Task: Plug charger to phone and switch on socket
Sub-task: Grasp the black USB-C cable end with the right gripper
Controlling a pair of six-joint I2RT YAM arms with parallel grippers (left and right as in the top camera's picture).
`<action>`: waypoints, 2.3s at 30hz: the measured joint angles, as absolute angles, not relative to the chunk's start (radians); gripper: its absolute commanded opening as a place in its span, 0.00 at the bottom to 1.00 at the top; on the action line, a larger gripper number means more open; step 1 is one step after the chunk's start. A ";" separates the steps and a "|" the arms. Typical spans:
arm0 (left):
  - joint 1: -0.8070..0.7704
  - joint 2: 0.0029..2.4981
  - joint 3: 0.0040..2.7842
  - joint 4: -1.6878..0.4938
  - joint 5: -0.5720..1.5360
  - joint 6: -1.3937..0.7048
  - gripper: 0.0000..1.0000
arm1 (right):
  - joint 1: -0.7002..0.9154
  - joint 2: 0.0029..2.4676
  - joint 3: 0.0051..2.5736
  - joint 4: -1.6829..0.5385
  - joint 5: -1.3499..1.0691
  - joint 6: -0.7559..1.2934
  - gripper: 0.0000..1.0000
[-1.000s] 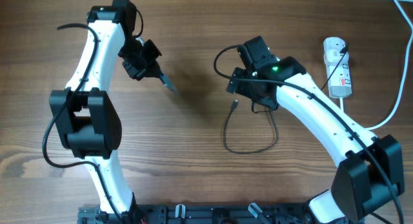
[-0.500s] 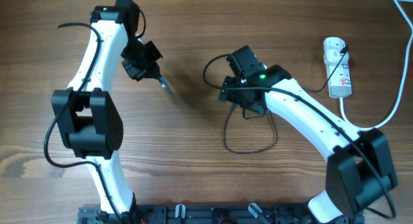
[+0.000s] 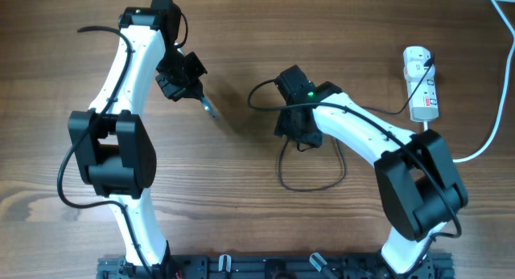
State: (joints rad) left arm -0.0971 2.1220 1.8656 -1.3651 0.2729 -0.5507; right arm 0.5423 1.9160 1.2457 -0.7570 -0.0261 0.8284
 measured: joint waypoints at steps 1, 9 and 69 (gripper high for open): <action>-0.097 2.122 1.866 -1.365 0.273 -0.551 0.04 | 0.544 1.924 1.246 -0.750 -0.027 0.828 0.63; -0.097 2.122 1.866 -1.365 0.273 -0.551 0.04 | 0.572 1.960 1.246 -0.727 -0.025 0.841 0.52; -0.097 2.122 1.866 -1.362 0.273 -0.551 0.04 | 0.579 1.979 1.257 -0.741 0.020 0.905 0.08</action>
State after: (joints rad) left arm -0.0971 2.1220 1.8656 -1.3621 0.2729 -0.5507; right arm 0.5785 1.9789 1.2572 -0.7406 0.0200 0.9047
